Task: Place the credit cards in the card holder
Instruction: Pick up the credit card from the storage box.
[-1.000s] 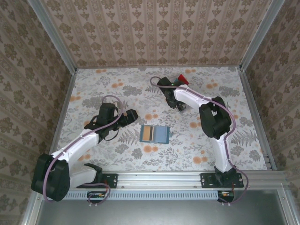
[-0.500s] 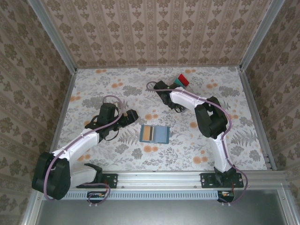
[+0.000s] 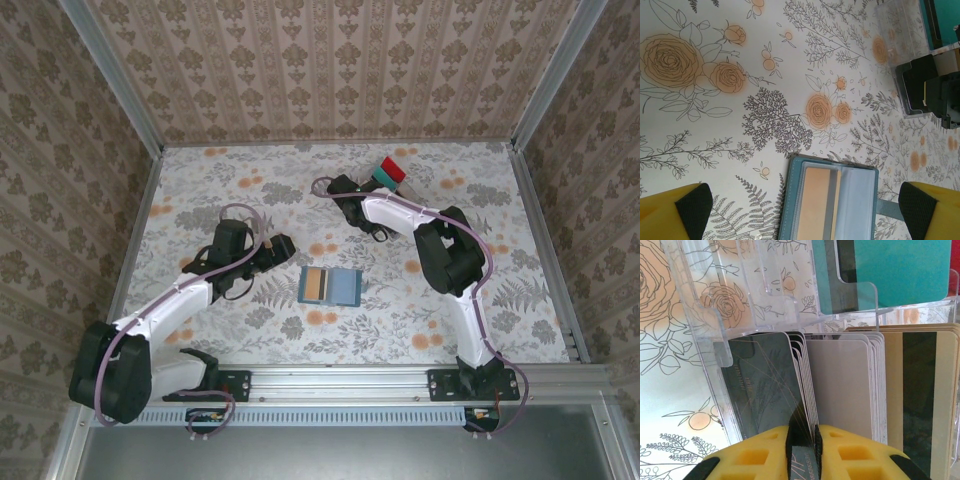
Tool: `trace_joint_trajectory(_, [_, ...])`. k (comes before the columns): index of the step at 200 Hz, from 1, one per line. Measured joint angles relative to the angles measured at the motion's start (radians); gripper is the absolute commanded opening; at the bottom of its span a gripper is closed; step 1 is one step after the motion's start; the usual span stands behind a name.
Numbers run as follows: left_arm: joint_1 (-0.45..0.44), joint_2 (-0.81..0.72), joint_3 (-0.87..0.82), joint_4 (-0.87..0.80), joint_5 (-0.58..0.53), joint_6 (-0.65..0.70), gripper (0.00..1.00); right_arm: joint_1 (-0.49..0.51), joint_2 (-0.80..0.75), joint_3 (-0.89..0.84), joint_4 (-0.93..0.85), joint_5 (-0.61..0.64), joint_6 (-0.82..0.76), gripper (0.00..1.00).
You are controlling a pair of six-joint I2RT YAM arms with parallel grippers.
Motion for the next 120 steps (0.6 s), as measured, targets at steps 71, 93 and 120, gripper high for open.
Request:
trace_joint_trajectory(71, [0.000,0.000,0.006,0.000,0.000,0.000,1.00,0.001,-0.003,0.000,0.002,0.000,0.000,0.17])
trace_joint_trajectory(93, [0.000,0.000,0.008,0.000,0.000,0.000,1.00,0.001,-0.010,0.000,0.001,-0.001,0.000,0.15])
trace_joint_trajectory(120, [0.000,0.000,0.008,0.000,0.000,0.000,1.00,0.001,-0.023,-0.001,0.001,-0.001,0.000,0.14])
